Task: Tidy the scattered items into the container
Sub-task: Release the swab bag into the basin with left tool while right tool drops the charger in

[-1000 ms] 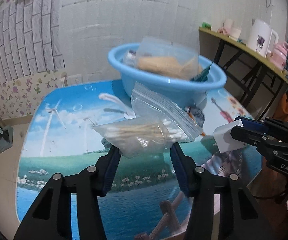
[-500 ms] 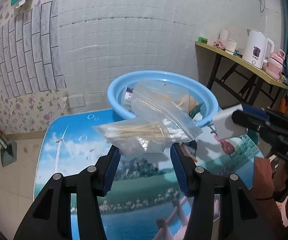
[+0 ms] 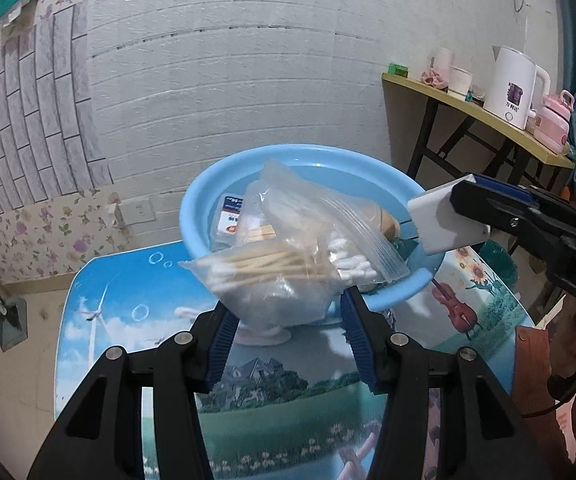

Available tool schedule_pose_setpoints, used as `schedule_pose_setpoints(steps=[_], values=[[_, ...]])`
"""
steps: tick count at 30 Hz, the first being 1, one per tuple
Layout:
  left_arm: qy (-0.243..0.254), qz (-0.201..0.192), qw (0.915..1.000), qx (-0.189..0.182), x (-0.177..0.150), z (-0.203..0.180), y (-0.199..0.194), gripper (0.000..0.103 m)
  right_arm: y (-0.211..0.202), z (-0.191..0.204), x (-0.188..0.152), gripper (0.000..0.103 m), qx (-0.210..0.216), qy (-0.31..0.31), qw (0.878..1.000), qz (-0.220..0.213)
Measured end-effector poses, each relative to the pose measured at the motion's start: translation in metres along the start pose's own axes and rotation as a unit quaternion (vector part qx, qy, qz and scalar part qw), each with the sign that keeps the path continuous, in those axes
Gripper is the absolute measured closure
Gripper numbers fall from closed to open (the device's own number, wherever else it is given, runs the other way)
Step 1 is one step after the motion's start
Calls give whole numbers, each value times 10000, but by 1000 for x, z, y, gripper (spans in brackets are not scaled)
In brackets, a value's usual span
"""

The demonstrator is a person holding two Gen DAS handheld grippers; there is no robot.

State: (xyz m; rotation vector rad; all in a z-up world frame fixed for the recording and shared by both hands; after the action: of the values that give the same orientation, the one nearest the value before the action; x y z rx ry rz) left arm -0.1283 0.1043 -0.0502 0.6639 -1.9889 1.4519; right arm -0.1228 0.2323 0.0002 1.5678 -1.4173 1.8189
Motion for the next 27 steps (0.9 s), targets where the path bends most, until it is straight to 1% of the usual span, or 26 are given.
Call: schedule_pose_setpoints(steps=[6,9,16,19,23,27], values=[[57,32,10000,-23,11,-5,17,52,21,-16,-6,78,22,126,9998,157],[85,116,9999,-24,16,-7,28,52,30,-20,-9,78,46,165,9997,192],[142,213,9996,-77,24,-14,48,52,44,-30,-6,78,144,232,9996,106],[203,151,9997,-59,31,-19,54,52,51,-34,-6,78,136,263,9995,139],[325,87,9994,-126,44,-29,57,52,60,-41,-5,78,126,340,9992,171],[379,-102,9992,-121,59,-35,53,52,65,-43,-2,77,142,338,9992,189]])
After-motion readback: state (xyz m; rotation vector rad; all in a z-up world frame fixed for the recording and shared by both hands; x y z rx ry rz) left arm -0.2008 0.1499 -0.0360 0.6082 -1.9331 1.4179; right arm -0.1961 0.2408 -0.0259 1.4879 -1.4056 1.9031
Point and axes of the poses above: each gripper's, at about its wrist camera, not at the fingertips, and y roughly the way its jaws point, z to its left, x to its top, the point moved 6 cm from there along y, roughly the way its jaws point, and after that the axes turned 14 degrees about -y, right-handed, at the moved point
